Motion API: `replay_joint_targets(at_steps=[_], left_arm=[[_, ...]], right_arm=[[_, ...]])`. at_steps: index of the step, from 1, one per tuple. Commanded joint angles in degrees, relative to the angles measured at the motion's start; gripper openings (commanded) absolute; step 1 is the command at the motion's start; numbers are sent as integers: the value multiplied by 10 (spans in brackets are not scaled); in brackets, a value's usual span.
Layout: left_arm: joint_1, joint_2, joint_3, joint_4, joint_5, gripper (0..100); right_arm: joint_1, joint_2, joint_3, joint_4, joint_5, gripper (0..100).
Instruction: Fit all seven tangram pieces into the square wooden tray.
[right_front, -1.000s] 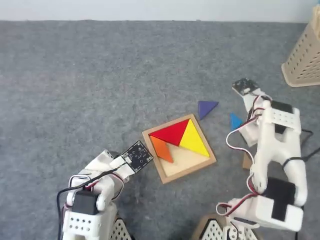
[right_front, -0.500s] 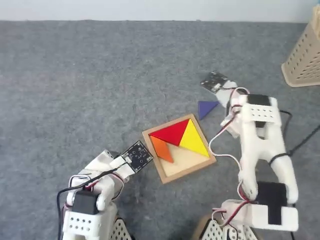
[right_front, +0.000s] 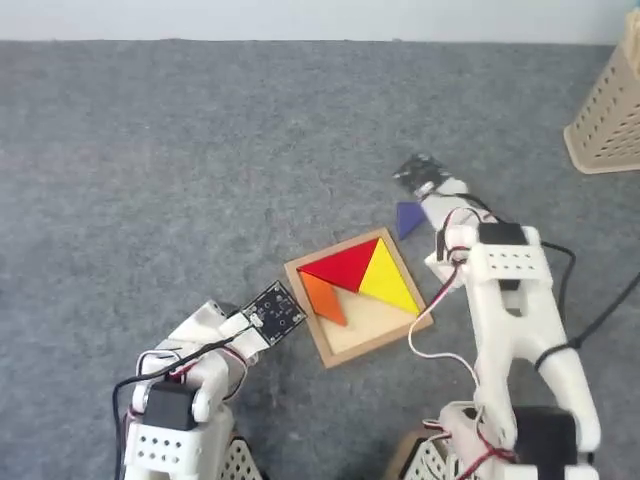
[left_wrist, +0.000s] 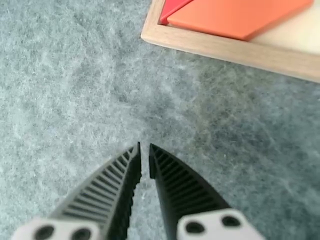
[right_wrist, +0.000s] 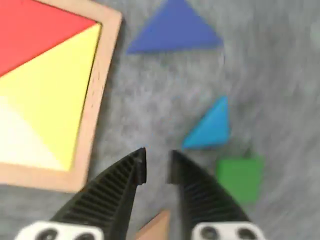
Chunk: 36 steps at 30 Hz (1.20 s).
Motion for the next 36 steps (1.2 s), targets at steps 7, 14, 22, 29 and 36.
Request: replay_joint_targets(at_steps=[7, 14, 22, 29, 36], left_arm=[[-1, -10, -6, 3, -6, 27], [-1, -10, -6, 2, -6, 27], [-1, -10, -6, -1, -6, 27], [-1, -10, -6, -1, -6, 27], [-1, -10, -6, -1, -6, 27]], right_arm=[[15, -86, -14, 146, -260, 118], [35, -36, 28, 141, -242, 159], [97, -49, 53, 116, -173, 180], [145, -86, 95, 82, -71, 180], [137, -58, 117, 49, -26, 121]])
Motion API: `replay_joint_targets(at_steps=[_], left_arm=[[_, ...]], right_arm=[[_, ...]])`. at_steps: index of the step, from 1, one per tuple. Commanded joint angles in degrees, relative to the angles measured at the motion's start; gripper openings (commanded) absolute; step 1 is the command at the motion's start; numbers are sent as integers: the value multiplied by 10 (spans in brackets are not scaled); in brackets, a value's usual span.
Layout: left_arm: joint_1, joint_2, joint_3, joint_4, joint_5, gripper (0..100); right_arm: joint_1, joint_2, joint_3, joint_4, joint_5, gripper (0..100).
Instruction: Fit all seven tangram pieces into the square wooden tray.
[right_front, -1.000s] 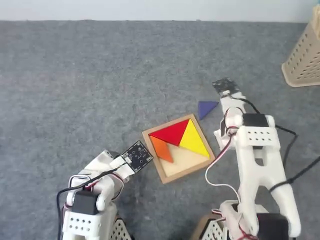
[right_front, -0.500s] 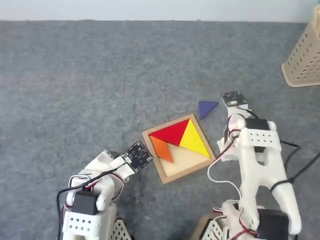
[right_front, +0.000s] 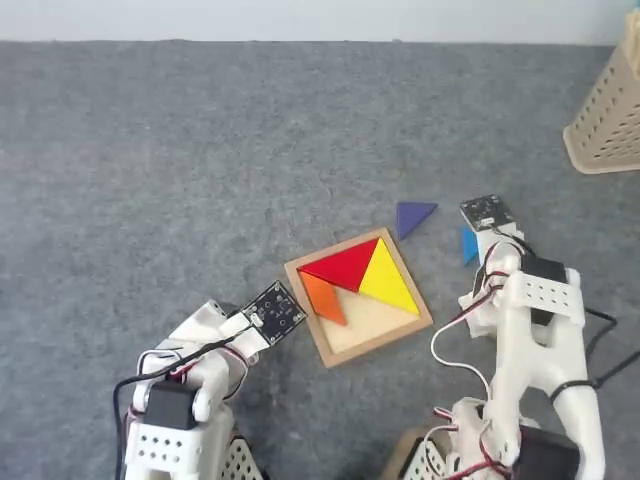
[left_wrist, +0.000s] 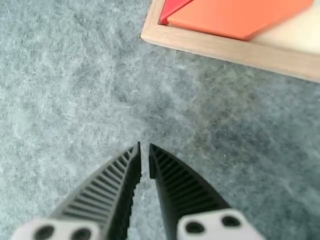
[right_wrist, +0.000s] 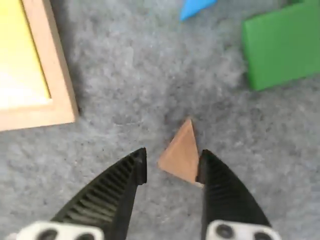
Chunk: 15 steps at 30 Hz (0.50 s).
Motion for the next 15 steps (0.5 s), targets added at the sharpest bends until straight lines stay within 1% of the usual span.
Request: replay_joint_targets(at_steps=[1, 10, 13, 15], left_arm=[[-2, -10, -6, -1, -6, 27], [-2, -10, -6, -1, -6, 27], [-2, -10, -6, -1, -6, 27], [-2, -10, -6, -1, -6, 27]], right_arm=[[2, 2, -4, -14, 31, 119], [34, 57, -3, -36, 33, 134], [37, 78, -3, -38, 60, 134], [42, 88, -4, -52, 64, 134]])
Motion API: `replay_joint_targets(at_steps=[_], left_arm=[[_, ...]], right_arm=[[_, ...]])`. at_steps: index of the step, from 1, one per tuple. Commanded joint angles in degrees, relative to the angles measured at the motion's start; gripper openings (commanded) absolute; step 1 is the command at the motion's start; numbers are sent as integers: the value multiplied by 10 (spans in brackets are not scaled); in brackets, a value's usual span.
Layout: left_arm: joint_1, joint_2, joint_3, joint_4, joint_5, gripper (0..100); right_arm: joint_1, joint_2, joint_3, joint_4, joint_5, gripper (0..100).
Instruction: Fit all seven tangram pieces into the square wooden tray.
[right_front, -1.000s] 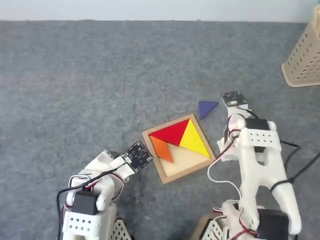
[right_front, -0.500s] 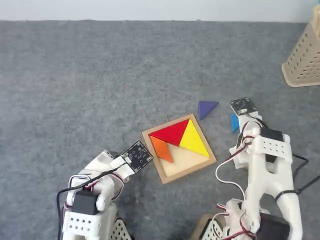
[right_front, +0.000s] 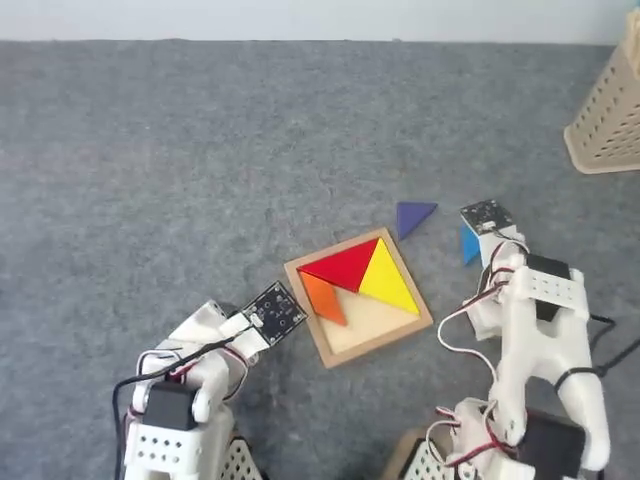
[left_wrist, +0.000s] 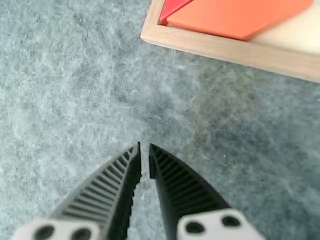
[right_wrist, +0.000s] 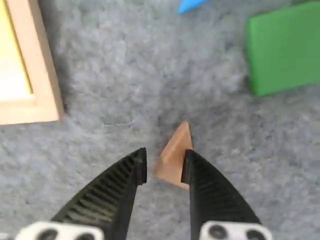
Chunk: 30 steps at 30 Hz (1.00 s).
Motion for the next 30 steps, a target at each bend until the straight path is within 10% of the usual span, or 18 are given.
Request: replay_joint_targets(at_steps=[1, 18, 30], left_arm=[[-2, -10, -6, -1, -6, 27], [-1, -10, -6, -1, -6, 27], [-1, -10, -6, -1, -6, 27]], right_arm=[[23, 31, -1, -28, 17, 135], [90, 36, -33, -32, 48, 34], [4, -136, -73, 114, 47, 6]])
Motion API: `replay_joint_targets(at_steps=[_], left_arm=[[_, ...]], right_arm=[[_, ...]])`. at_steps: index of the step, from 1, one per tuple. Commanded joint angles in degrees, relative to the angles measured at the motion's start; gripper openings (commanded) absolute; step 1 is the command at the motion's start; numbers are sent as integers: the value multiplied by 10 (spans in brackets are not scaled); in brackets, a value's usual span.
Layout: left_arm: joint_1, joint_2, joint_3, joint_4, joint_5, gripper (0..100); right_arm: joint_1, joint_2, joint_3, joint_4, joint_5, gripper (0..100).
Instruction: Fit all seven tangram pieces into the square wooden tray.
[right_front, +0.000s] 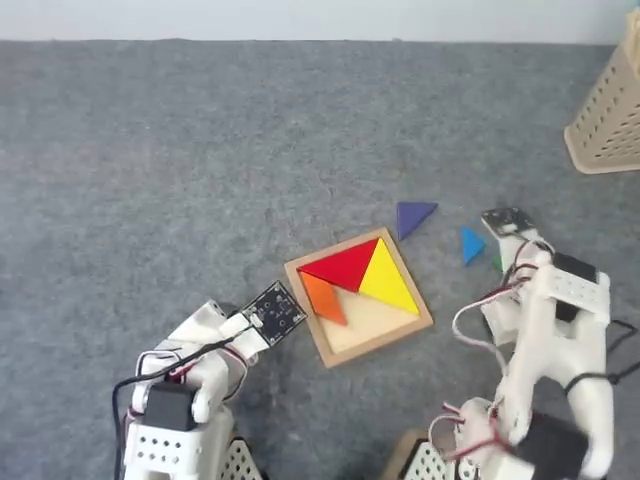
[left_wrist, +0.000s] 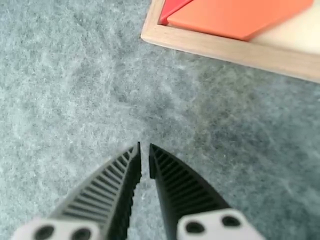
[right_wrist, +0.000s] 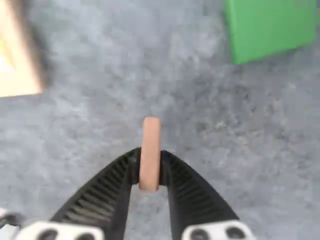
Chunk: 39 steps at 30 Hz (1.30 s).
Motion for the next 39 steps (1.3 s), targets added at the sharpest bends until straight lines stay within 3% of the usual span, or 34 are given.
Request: replay_joint_targets(at_steps=[1, 6, 8, 10, 14, 21, 27, 39], left_arm=[[-2, -10, -6, -1, -6, 27], [-2, -10, -6, 2, -6, 27], [-2, -10, -6, 2, -6, 27], [-2, -10, -6, 2, -6, 27], [-2, -10, -6, 3, -6, 27], [-2, -10, -6, 3, -6, 27], [-2, -10, -6, 3, -6, 27], [-2, -10, -6, 3, -6, 27]], right_arm=[[-66, -126, -35, 47, 8, 6], [-235, -224, -35, 108, -2, 6], [-302, -231, -40, 103, -56, 6], [-355, -213, -57, 98, -111, 6], [-431, -115, -126, 89, -151, 6], [-448, 118, -297, 60, -215, 6], [-522, 265, -392, 77, -300, 6], [-548, 324, -423, 116, -453, 6]])
